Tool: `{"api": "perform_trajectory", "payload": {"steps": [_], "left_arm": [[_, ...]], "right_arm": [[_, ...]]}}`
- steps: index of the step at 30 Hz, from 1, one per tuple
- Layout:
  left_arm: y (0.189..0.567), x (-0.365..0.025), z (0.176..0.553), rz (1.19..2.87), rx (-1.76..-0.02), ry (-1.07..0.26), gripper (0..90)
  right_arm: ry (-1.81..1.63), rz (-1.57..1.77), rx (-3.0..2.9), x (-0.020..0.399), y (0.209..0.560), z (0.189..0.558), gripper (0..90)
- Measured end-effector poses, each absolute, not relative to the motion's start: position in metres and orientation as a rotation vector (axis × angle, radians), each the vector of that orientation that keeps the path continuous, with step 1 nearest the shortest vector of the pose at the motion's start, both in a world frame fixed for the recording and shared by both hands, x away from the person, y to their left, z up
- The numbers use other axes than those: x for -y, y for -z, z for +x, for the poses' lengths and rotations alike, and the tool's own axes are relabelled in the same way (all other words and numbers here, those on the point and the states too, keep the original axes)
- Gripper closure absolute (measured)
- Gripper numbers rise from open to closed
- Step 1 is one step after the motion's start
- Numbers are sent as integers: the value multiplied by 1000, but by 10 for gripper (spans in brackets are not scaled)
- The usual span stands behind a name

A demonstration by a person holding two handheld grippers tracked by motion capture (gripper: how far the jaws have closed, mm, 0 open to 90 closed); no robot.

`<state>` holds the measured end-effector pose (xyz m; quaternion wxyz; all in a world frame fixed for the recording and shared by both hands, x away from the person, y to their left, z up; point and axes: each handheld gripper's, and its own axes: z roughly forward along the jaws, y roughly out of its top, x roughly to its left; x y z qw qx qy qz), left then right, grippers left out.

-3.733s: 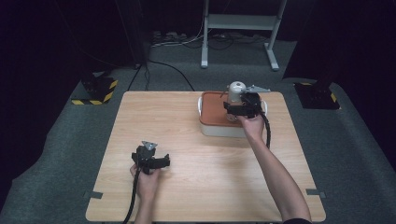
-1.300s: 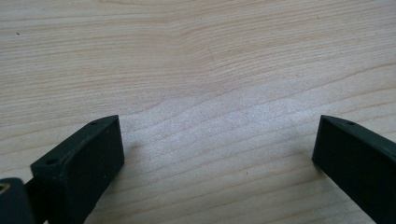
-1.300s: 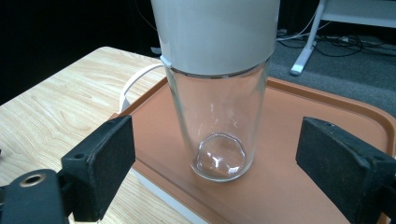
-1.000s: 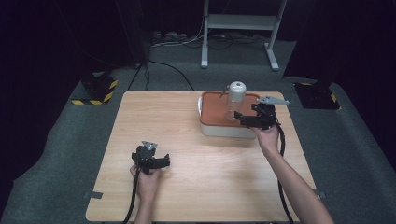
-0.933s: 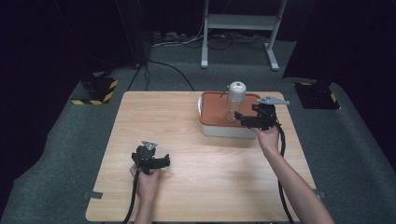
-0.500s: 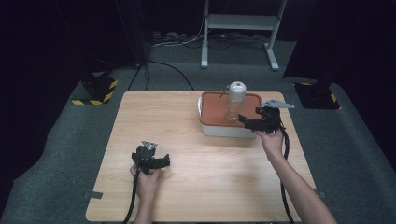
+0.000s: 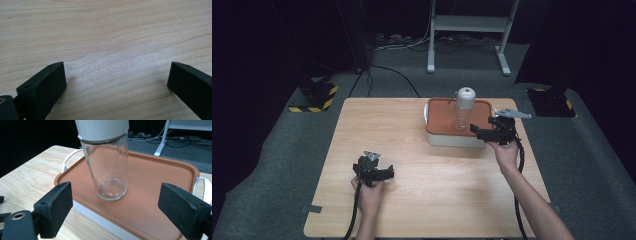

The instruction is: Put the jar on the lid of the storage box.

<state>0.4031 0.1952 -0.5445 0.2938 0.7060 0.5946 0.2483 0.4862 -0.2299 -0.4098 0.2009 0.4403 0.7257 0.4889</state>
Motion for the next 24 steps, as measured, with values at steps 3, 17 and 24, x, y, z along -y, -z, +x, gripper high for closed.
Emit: {"api": "perform_trajectory", "payload": {"steps": [3, 17, 24], "left_arm": [[545, -195, 403, 1880, -1583, -661, 20], [545, -195, 403, 1880, -1583, -661, 20], [545, -195, 403, 1880, -1583, -661, 20]], "right_arm": [[-1366, 1226, -2027, 231, 409, 485, 124], [-1362, 1254, -2027, 241, 416, 480, 124], [-1363, 1265, -2022, 245, 419, 478, 125]]}}
